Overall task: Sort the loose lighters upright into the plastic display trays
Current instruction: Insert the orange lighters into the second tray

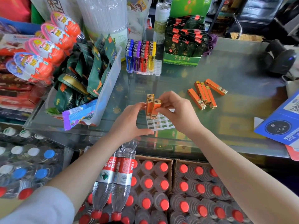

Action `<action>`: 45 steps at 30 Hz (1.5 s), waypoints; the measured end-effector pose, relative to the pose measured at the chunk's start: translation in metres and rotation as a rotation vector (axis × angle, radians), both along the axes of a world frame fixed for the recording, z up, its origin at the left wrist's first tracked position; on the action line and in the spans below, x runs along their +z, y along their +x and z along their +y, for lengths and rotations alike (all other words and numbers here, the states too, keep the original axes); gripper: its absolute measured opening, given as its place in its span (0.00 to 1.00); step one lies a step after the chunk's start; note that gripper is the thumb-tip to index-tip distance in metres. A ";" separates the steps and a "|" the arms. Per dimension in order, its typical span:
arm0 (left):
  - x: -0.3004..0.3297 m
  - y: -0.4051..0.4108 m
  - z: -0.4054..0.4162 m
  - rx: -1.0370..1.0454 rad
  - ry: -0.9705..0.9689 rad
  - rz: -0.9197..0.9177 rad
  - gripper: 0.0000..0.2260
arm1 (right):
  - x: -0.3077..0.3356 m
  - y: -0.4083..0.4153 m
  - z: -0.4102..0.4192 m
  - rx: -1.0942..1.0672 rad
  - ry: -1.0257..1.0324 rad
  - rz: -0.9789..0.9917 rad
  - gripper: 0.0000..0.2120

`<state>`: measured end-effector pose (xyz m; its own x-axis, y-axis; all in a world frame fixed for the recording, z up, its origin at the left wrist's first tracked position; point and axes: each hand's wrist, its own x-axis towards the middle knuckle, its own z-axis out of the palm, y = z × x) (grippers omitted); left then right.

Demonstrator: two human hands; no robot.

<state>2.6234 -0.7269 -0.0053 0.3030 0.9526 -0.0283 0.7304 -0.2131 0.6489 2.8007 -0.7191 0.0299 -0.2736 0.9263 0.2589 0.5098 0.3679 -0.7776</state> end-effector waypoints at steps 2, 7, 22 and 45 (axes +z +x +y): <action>0.000 0.000 0.003 -0.023 0.000 0.027 0.36 | 0.001 -0.001 0.001 0.026 0.017 -0.017 0.10; 0.001 -0.001 0.006 -0.028 -0.017 0.036 0.37 | -0.004 -0.004 -0.003 0.028 0.027 -0.085 0.08; 0.007 0.005 0.007 -0.031 -0.038 -0.014 0.36 | -0.009 0.034 0.016 -0.157 -0.010 -0.367 0.12; 0.013 0.022 0.010 -0.012 -0.084 0.036 0.36 | -0.022 0.065 0.046 -0.307 -0.164 -0.655 0.09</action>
<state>2.6458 -0.7173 0.0075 0.3118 0.9426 -0.1193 0.7514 -0.1678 0.6382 2.8660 -0.6731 0.0079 -0.0470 0.9988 -0.0165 0.9493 0.0395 -0.3119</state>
